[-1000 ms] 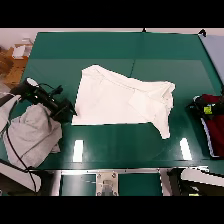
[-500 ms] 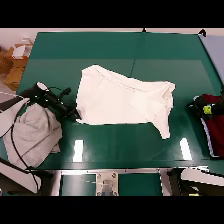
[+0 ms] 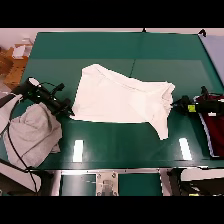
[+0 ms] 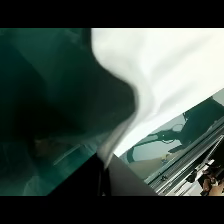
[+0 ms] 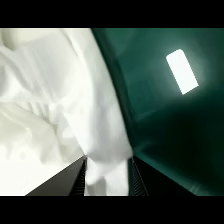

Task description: Fold the shirts.

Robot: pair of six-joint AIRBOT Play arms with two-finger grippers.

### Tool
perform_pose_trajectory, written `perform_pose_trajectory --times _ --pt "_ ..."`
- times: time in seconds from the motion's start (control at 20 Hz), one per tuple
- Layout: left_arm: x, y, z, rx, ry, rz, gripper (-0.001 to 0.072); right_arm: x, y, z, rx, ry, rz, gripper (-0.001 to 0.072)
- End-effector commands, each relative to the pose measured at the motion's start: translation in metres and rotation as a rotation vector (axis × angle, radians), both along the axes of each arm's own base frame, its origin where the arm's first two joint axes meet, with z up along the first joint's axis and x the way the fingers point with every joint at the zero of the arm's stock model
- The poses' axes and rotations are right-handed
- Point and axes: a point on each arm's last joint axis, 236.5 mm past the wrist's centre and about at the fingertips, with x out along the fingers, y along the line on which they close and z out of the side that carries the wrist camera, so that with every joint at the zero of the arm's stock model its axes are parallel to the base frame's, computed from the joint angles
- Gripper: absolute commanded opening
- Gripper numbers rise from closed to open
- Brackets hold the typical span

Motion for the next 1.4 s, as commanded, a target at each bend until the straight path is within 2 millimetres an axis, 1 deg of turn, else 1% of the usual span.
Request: perform_pose_trajectory --times 0.0,0.05,0.1,0.15,0.2,0.25,0.3,0.35,0.4,0.45,0.5,0.55,0.6,0.65,0.7,0.75,0.8,0.85,0.9,0.95,1.0,1.05,1.1,1.15,1.2,1.25,1.3,1.35 --pt "-0.001 0.007 -0.003 0.028 0.0 -0.008 0.0025 0.018 0.01 -0.016 0.017 -0.011 0.01 0.0353" --pt "0.0 0.007 -0.003 0.03 -0.003 -0.007 0.0025 0.018 0.012 -0.019 0.022 -0.005 0.017 0.0351" --pt "0.0 0.007 -0.003 0.03 -0.002 -0.007 0.0025 0.017 0.014 -0.02 0.03 0.001 0.023 0.0322" --pt "0.0 0.007 -0.003 0.029 -0.002 -0.007 0.0025 0.015 0.017 -0.018 0.043 0.004 0.037 0.0178" --pt "0.001 0.007 -0.003 0.03 -0.006 -0.007 0.0025 0.013 0.021 -0.013 0.057 -0.003 0.067 0.0073" --pt "0.004 0.007 0.0 0.029 -0.015 -0.008 0.0024 0.011 0.024 -0.006 0.076 -0.006 0.087 0.0016" --pt "0.009 0.006 0.007 0.02 -0.027 -0.016 0.0024 0.014 0.024 0.006 0.085 -0.023 0.101 0.0015" --pt "0.016 0.002 0.024 -0.011 -0.045 -0.026 0.0024 0.02 0.021 0.023 0.079 -0.057 0.108 0.0015" --pt "0.026 -0.001 0.044 -0.032 -0.092 -0.031 0.0023 0.029 0.017 0.053 0.072 -0.112 0.111 0.0014" --pt "0.043 -0.004 0.076 -0.047 -0.183 -0.028 0.0023 0.038 0.018 0.09 0.061 -0.19 0.13 0.0014" --pt "0.059 -0.007 0.114 -0.056 -0.294 -0.017 0.0023 0.047 0.019 0.14 0.029 -0.296 0.151 0.0014" --pt "0.073 -0.009 0.165 -0.063 -0.443 -0.013 0.0023 0.053 0.02 0.192 -0.017 -0.408 0.16 0.0014" --pt "0.083 -0.01 0.218 -0.051 -0.603 -0.008 0.0024 0.055 0.023 0.255 -0.076 -0.545 0.156 0.0015" --pt "0.088 -0.008 0.283 -0.028 -0.793 0.013 0.0024 0.05 0.03 0.32 -0.145 -0.691 0.16 0.0014" --pt "0.085 -0.008 0.348 -0.01 -0.979 0.042 0.0024 0.038 0.037 0.38 -0.215 -0.827 0.159 0.0014" --pt "0.071 -0.007 0.422 0.01 -1.196 0.074 0.0024 0.021 0.044 0.437 -0.294 -0.953 0.143 0.0014" --pt "0.048 -0.006 0.488 0.023 -1.389 0.111 0.0024 -0.002 0.052 0.491 -0.387 -1.08 0.115 0.0015" --pt "0.013 -0.006 0.552 0.029 -1.585 0.147 0.0024 -0.03 0.06 0.54 -0.483 -1.201 0.077 0.0014" --pt "-0.025 -0.006 0.6 0.041 -1.749 0.166 0.0024 -0.057 0.067 0.577 -0.563 -1.3 0.035 0.0014" --pt "-0.066 -0.004 0.64 0.06 -1.896 0.194 0.0025 -0.085 0.075 0.609 -0.638 -1.389 -0.015 0.0014" --pt "-0.103 -0.001 0.667 0.076 -2.003 0.231 0.0025 -0.115 0.083 0.636 -0.712 -1.474 -0.074 0.0014" --pt "-0.134 0.004 0.683 0.118 -2.085 0.26 0.0025 -0.142 0.088 0.657 -0.793 -1.54 -0.139 0.0014" --pt "-0.16 0.011 0.693 0.173 -2.145 0.283 0.0025 -0.165 0.092 0.673 -0.874 -1.591 -0.195 0.0014" --pt "-0.181 0.017 0.699 0.223 -2.184 0.302 0.0025 -0.188 0.096 0.686 -0.957 -1.634 -0.245 0.0014" --pt "-0.191 0.024 0.699 0.264 -2.189 0.329 0.0025 -0.204 0.099 0.695 -1.013 -1.664 -0.281 0.0014" --pt "-0.191 0.031 0.695 0.301 -2.166 0.352 0.0025 -0.214 0.101 0.699 -1.048 -1.68 -0.302 0.0014" --pt "-0.186 0.036 0.686 0.328 -2.123 0.358 0.0025 -0.215 0.101 0.699 -1.062 -1.677 -0.306 0.0014" --pt "-0.173 0.04 0.67 0.347 -2.048 0.354 0.0025 -0.212 0.097 0.696 -1.068 -1.661 -0.305 0.0014"
